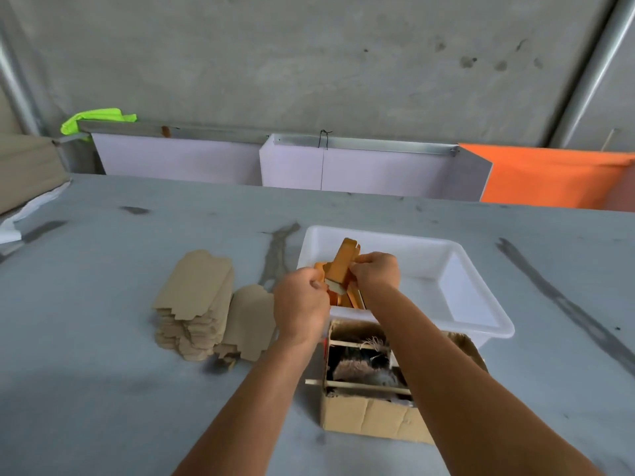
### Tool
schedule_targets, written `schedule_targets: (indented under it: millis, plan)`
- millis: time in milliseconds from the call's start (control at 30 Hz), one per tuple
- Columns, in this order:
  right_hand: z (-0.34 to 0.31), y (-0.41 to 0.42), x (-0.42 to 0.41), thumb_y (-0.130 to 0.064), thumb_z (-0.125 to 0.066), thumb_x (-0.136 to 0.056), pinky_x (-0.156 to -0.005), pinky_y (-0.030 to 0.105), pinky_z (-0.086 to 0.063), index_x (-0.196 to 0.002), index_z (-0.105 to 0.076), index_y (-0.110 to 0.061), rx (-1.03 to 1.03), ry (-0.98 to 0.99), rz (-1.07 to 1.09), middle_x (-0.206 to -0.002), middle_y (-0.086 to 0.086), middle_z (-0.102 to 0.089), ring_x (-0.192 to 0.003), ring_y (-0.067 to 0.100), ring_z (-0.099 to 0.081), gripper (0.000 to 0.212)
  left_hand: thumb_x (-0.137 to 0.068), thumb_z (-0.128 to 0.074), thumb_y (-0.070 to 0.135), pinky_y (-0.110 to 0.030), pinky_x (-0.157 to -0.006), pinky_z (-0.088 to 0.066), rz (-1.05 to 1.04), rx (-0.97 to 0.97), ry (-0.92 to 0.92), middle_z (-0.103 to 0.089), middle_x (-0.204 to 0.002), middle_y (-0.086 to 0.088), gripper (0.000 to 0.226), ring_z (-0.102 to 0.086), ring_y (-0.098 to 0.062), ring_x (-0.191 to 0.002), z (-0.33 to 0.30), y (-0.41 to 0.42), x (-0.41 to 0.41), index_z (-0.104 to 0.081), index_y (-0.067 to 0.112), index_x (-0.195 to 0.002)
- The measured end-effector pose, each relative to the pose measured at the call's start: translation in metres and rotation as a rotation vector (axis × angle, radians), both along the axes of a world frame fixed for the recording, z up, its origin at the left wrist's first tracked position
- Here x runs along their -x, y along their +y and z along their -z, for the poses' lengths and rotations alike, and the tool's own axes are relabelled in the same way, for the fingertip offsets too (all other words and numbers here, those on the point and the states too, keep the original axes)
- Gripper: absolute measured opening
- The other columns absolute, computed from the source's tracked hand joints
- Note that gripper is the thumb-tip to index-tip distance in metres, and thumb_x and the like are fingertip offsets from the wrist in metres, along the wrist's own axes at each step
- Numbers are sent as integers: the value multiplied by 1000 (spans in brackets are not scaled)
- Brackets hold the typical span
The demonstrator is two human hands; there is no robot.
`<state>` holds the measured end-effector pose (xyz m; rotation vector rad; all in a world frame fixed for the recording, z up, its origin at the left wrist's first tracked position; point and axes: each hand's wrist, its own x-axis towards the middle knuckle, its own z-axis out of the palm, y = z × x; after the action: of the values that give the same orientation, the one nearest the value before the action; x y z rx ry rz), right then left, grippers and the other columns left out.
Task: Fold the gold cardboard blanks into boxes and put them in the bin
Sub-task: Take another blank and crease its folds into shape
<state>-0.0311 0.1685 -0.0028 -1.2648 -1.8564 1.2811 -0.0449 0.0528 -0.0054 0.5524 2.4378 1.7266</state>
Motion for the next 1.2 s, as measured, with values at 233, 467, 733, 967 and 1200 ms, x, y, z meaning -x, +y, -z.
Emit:
schedule_targets:
  millis: [233, 467, 733, 967, 1200]
  plan:
    - [-20, -47, -1, -5, -51, -89, -88, 35, -43, -113, -62, -11, -643, -399, -236, -116, 11, -61, -109, 30, -53, 27, -84, -43, -6, -38, -86, -53, -42, -6, 10, -70, -105, -6, 39, -67, -28, -92, 0, -27, 15, -68, 10, -109]
    - [-13, -148, -5, -9, -47, -90, -78, 29, -42, -102, -65, -8, -788, -450, -651, -110, 12, -65, -104, 29, -60, 21, -75, -42, -9, -45, -82, -54, -337, -214, -60, -72, -86, -11, 37, -67, -32, -85, -5, -88, 47, -71, 11, -86]
    - [53, -170, 15, -6, -51, -90, -94, 37, -39, -127, -45, 1, -947, -823, -729, -125, 20, -51, -117, 33, -46, 38, -77, -42, -9, -46, -79, -55, -336, -270, -140, -70, -79, -6, 41, -65, -32, -75, 8, -107, 40, -58, 27, -65]
    - [64, -176, 1, 0, -47, -89, -84, 38, -36, -106, -58, -5, -1118, -815, -837, -107, 17, -61, -104, 34, -54, 20, -77, -47, -6, -34, -71, -50, -330, -275, -199, -69, -72, 5, 38, -57, -21, -61, 19, -103, 34, -60, 28, -67]
    - [46, -175, -17, 1, -54, -87, -73, 33, -39, -103, -61, -9, -1040, -731, -891, -105, 12, -65, -100, 31, -61, 20, -78, -44, -7, -31, -65, -50, -327, -300, -211, -66, -68, 7, 32, -57, -18, -55, 24, -101, 31, -68, 13, -84]
